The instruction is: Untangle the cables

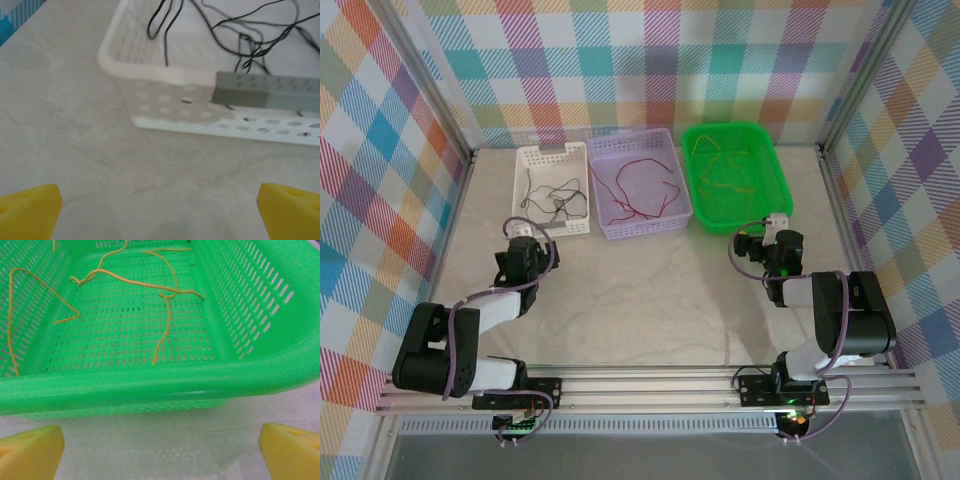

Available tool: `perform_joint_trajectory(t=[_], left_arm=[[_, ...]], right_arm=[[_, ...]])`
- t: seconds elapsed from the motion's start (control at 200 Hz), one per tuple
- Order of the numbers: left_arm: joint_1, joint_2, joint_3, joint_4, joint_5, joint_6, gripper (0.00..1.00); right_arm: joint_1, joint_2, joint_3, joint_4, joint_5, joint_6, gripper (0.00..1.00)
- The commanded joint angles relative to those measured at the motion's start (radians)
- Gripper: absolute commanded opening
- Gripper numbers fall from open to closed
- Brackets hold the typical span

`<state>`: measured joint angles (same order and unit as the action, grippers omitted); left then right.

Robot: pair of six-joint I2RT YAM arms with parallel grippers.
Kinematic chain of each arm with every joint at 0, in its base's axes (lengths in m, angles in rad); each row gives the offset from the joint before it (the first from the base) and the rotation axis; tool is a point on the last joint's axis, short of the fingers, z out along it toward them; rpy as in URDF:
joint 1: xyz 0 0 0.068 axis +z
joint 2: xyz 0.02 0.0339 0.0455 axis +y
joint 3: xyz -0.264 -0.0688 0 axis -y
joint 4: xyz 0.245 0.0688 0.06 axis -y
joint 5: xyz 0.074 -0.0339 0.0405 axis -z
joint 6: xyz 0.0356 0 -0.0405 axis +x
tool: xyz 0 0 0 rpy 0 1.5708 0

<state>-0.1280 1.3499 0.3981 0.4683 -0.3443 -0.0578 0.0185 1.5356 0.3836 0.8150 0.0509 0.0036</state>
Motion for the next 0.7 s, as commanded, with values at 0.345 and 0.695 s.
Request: perform_joint_trajectory(t=[0.345,0.695], left_arm=[[0.015,0.209,0.006,0.375,0.064,0.06,1.0],[0.034,0.212,0.003,0.371,0.102,0.055,1.0]], right_arm=[[-0.003,0.0,0.019,0.032,-0.019,0.012,1.0],[-0.002,0.0,0.021,0.03,-0.019,0.012,1.0]])
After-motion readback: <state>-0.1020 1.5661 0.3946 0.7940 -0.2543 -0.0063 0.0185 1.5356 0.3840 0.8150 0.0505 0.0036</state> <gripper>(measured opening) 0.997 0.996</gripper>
